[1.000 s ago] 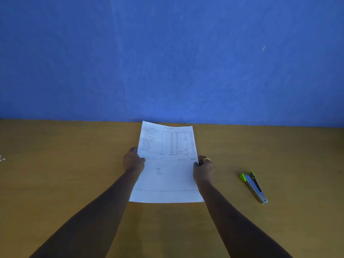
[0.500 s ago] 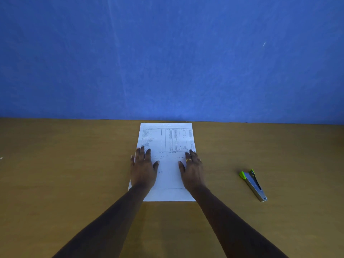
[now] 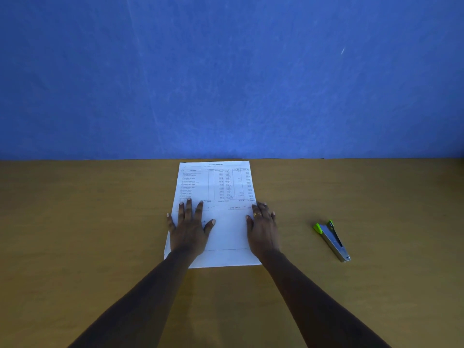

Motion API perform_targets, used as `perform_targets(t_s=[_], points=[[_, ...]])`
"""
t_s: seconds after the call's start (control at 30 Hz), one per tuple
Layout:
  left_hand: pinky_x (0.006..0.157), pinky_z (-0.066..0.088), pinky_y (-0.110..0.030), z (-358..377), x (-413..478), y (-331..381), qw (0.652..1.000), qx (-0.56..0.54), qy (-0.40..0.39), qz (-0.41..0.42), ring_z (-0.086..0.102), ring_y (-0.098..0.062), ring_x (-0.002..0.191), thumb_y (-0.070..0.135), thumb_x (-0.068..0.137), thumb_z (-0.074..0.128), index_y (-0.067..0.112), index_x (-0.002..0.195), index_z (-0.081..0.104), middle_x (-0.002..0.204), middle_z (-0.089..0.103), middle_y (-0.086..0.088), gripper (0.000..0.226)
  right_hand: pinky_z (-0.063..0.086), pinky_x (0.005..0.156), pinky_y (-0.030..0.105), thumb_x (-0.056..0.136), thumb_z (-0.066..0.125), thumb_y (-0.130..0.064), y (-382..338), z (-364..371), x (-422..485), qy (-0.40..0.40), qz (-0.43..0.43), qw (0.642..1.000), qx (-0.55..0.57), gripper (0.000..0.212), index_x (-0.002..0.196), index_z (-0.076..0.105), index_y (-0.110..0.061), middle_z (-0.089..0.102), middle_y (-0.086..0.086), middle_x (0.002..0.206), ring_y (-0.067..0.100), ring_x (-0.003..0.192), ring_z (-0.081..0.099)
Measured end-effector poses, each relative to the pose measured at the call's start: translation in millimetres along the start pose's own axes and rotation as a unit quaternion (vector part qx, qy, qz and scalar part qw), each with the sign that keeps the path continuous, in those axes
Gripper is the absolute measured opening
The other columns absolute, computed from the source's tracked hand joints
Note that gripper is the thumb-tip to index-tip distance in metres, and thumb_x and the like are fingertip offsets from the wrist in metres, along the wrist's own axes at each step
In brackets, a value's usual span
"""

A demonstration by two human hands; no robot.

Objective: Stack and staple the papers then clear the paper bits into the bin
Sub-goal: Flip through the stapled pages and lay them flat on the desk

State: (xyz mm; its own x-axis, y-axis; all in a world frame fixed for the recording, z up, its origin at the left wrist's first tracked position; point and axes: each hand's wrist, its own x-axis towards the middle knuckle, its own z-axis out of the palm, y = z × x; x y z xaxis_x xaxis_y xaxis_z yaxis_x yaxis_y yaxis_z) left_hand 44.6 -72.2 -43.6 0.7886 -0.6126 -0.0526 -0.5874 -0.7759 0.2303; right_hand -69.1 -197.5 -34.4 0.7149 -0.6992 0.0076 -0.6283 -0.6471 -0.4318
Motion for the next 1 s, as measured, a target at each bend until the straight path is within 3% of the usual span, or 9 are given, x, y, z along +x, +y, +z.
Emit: perform_targets(t_s=[0.13,0.3,0.47,0.63,0.83,1.0], points=[[0.113,0.0,-0.053,0.9,0.6,1.6,1.0,0.01,-0.004,-0.003,-0.002,-0.026,0.145,0.053,0.093,0.025,0.024,0.147,0.007,0.157,0.0,-0.006,0.065,0.004,0.119,0.038,0.092,0.028,0.002,31.0,-15.9,-10.2,0.073,0.066,0.994,-0.037,0.048,0.14,0.032,0.0,0.028,0.016,0.151,0.024,0.145,0.015],[0.113,0.002,-0.054,-1.5,-0.9,3.9,1.0,0.018,-0.014,-0.007,-0.002,-0.026,0.145,0.053,0.093,0.025,0.023,0.147,0.006,0.157,-0.001,-0.006,0.065,-0.001,0.117,0.048,0.093,0.03,-0.007,66.2,-32.7,-24.2,0.124,0.16,0.972,-0.118,0.048,0.14,0.033,-0.012,0.021,0.009,0.155,0.026,0.146,0.005],[0.113,0.002,-0.054,-2.2,-1.9,6.3,1.0,0.02,-0.015,-0.012,-0.002,-0.027,0.145,0.053,0.093,0.025,0.023,0.147,0.006,0.157,-0.001,-0.007,0.065,0.014,0.115,0.049,0.096,0.035,-0.017,85.9,-43.7,-29.2,0.117,0.25,0.957,-0.089,0.042,0.138,0.036,-0.014,0.022,0.009,0.155,0.026,0.144,0.016],[0.113,0.003,-0.054,-2.2,-2.1,7.5,0.999,0.022,-0.024,-0.013,-0.004,-0.027,0.145,0.053,0.093,0.024,0.023,0.147,0.003,0.157,-0.004,-0.007,0.065,0.028,0.105,0.042,0.098,0.029,-0.013,91.1,-48.3,-29.6,0.114,0.261,0.956,-0.074,0.041,0.139,0.034,-0.014,0.027,0.006,0.153,0.026,0.138,0.029],[0.113,0.003,-0.054,-2.1,-3.0,7.4,1.0,0.02,-0.018,-0.013,-0.002,-0.026,0.145,0.053,0.093,0.024,0.024,0.147,0.004,0.157,-0.003,-0.006,0.065,0.035,0.095,0.042,0.1,0.031,-0.02,88.2,-48.9,-27.2,0.114,0.255,0.957,-0.077,0.039,0.138,0.037,-0.015,0.034,0.007,0.149,0.03,0.13,0.036],[0.114,0.001,-0.053,0.3,-3.7,5.2,1.0,0.023,-0.01,-0.009,-0.002,-0.026,0.145,0.053,0.093,0.024,0.024,0.147,0.005,0.157,-0.002,-0.006,0.065,0.038,0.096,0.044,0.099,0.032,-0.017,72.0,-47.1,-10.4,0.101,0.217,0.969,-0.057,0.041,0.14,0.033,-0.011,0.034,0.01,0.149,0.033,0.13,0.034]])
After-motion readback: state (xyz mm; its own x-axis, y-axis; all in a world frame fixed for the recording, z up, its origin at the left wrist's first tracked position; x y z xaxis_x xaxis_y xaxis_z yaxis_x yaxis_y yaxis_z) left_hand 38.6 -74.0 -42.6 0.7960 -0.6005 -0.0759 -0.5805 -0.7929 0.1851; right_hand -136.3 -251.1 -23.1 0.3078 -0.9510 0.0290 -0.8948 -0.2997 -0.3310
